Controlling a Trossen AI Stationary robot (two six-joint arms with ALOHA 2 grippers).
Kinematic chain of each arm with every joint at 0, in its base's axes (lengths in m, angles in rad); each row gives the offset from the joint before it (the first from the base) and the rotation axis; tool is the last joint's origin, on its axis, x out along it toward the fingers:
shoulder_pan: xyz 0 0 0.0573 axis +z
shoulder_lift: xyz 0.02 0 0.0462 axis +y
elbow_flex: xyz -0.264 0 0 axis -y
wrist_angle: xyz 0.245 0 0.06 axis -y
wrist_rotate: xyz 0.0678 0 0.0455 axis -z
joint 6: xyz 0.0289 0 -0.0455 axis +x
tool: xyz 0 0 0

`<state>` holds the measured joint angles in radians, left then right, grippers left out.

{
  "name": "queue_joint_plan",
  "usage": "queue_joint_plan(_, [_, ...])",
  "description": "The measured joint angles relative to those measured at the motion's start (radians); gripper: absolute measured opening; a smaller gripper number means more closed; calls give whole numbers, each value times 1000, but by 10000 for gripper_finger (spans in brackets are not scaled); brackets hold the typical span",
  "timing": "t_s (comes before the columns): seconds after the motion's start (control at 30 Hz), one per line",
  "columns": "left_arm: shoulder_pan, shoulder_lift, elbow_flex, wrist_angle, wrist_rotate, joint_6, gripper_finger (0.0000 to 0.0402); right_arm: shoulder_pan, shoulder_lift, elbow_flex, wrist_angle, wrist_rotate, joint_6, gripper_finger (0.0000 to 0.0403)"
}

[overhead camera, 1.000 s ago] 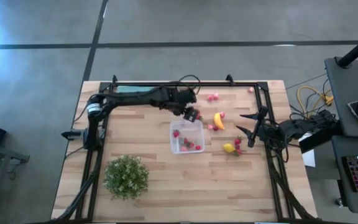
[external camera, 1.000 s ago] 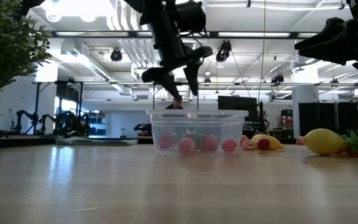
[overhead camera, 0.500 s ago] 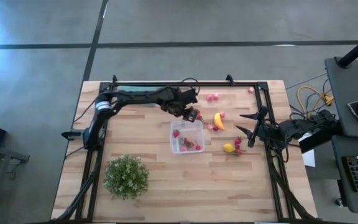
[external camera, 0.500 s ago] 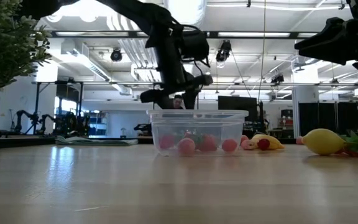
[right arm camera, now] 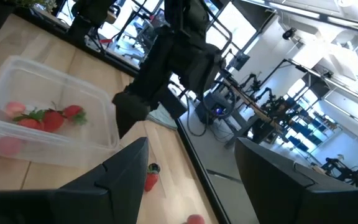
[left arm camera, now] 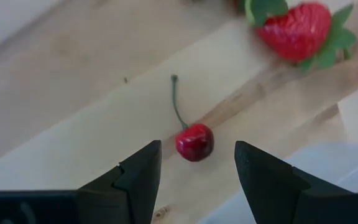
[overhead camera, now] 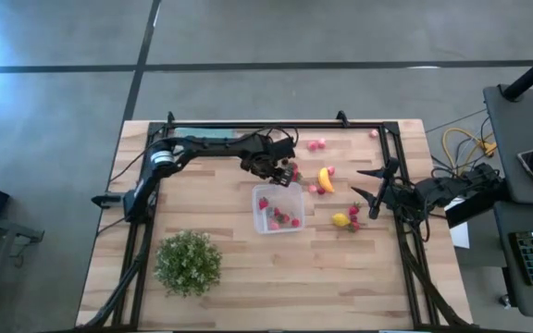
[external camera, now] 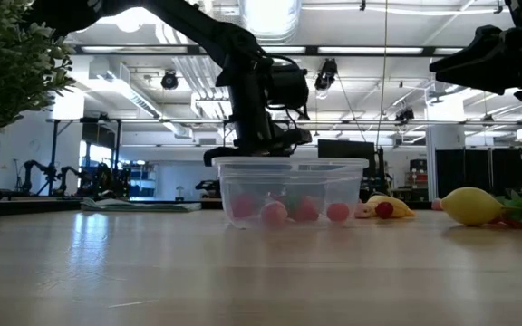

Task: Pick and placing Produce into tupperware
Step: Put the cherry into the transparent container

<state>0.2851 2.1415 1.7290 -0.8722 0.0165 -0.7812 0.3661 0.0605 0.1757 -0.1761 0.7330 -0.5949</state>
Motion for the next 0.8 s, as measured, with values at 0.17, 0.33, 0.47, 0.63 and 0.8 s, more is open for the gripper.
queue_joint_plan(0.17, [-10,3,-1,1,4,-1,190,0,0,0,0,0,0,233])
queue_joint_plan(0.33, [-8,6,-1,3,-3,1,190,0,0,0,0,0,0,233])
queue_joint_plan(0.47, [-9,19,-3,12,-11,1,190,0,0,0,0,0,0,233])
queue_joint_plan(0.63, [-9,34,-3,41,-11,2,190,0,0,0,0,0,0,233])
queue_joint_plan(0.8, [-9,40,-3,46,-12,3,189,0,0,0,0,0,0,233])
